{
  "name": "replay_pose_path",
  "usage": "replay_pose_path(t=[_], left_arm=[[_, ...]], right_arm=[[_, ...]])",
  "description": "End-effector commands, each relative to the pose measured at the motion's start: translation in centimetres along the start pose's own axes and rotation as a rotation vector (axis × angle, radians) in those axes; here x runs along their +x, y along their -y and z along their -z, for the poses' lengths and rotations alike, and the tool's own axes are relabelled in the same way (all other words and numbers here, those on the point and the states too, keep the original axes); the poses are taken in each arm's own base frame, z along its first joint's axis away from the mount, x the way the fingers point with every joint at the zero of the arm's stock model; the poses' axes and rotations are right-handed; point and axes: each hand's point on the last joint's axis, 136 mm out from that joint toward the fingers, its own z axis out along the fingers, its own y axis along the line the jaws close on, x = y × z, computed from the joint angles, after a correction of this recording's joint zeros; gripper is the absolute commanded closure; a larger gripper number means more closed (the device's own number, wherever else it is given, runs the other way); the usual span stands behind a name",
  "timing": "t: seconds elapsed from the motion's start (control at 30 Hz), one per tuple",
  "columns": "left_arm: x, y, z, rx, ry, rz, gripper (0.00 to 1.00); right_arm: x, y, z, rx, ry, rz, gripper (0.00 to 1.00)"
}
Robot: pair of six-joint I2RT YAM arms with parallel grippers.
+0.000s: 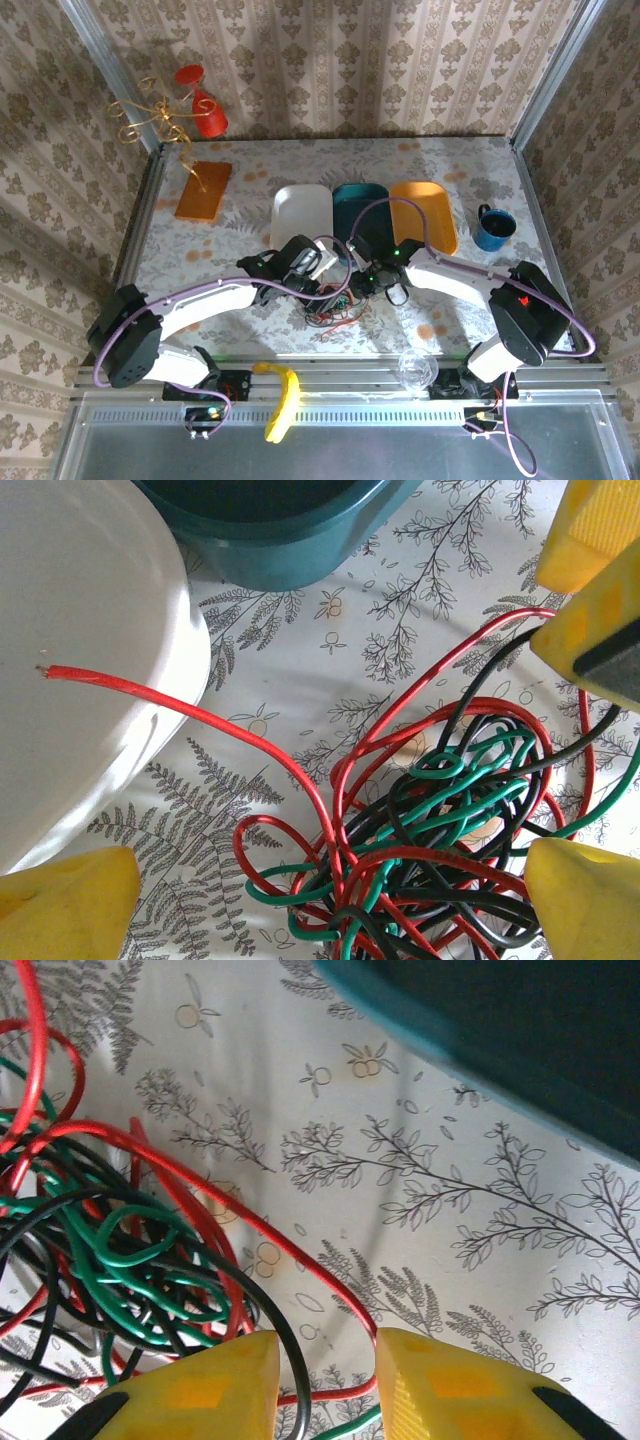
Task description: Untangle the cables
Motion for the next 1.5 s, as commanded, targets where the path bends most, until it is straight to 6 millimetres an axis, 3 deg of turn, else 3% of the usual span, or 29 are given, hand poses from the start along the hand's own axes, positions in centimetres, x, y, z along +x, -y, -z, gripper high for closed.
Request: replay_pose_path(t=[0.0, 0.1, 0.17, 0.23, 0.33, 0.5, 0.63, 0.73, 0.77, 0.9, 0.97, 1.1, 1.2, 1.37, 1.47], left_arm=[[1.0, -0.3, -0.8, -0.022, -0.035, -0.037, 0.00], [1.2, -0.2, -1.2, -0.019, -0.050, -0.034, 0.00], [1.4, -0.1, -1.5, -0.012, -0.059, -0.025, 0.01], [1.6, 0.2, -1.8, 0.000, -0.067, -0.022, 0.08], [2.0, 0.5, -2.2, 0.021, -0.097, -0.022, 0.18], [2.1, 0.9, -2.8, 0.040, -0.113, -0.027, 0.26], [1.8, 0.9, -3.7, 0.050, -0.114, -0.043, 0.30], [1.2, 0.9, -4.3, 0.070, -0.103, -0.039, 0.46], [1.0, 0.9, -4.5, 0.078, -0.100, -0.040, 0.59], [0.6, 0.9, -5.2, 0.082, -0.101, -0.037, 0.96], [0.6, 0.7, -5.3, 0.067, -0.104, -0.027, 1.00], [0.9, 0.4, -5.1, 0.055, -0.100, 0.003, 1.00], [1.2, 0.2, -4.8, 0.055, -0.096, 0.019, 1.00], [2.1, -0.1, -4.5, 0.069, -0.122, 0.033, 1.00], [2.7, -0.3, -4.3, 0.071, -0.133, 0.029, 1.00]], right_arm=[[0.4, 0.2, -0.9, -0.003, -0.005, -0.038, 0.67], [0.7, -0.4, -1.4, -0.043, -0.010, -0.055, 0.68], [0.9, -0.2, -1.4, -0.037, -0.007, -0.057, 0.76], [0.9, 0.0, -1.3, -0.025, 0.006, -0.060, 0.84], [0.6, 0.9, -0.7, 0.017, 0.042, -0.074, 0.89], [-0.6, 2.2, 1.6, 0.087, 0.157, -0.102, 0.92], [-2.4, 1.4, 4.5, 0.036, 0.281, -0.097, 0.92], [-3.5, 0.9, 6.9, 0.008, 0.359, -0.088, 0.93], [-3.9, 0.7, 7.6, 0.000, 0.380, -0.086, 0.93], [-4.8, 0.6, 10.0, -0.019, 0.443, -0.099, 0.94], [-5.1, 0.9, 11.2, -0.018, 0.475, -0.123, 0.94], [-5.5, 3.8, 14.0, 0.087, 0.587, -0.233, 0.94], [-5.0, 7.7, 16.4, 0.201, 0.684, -0.372, 0.95], [-2.9, 14.3, 19.9, 0.309, 0.796, -0.643, 0.98], [-1.6, 16.7, 21.4, 0.349, 0.846, -0.746, 0.99]])
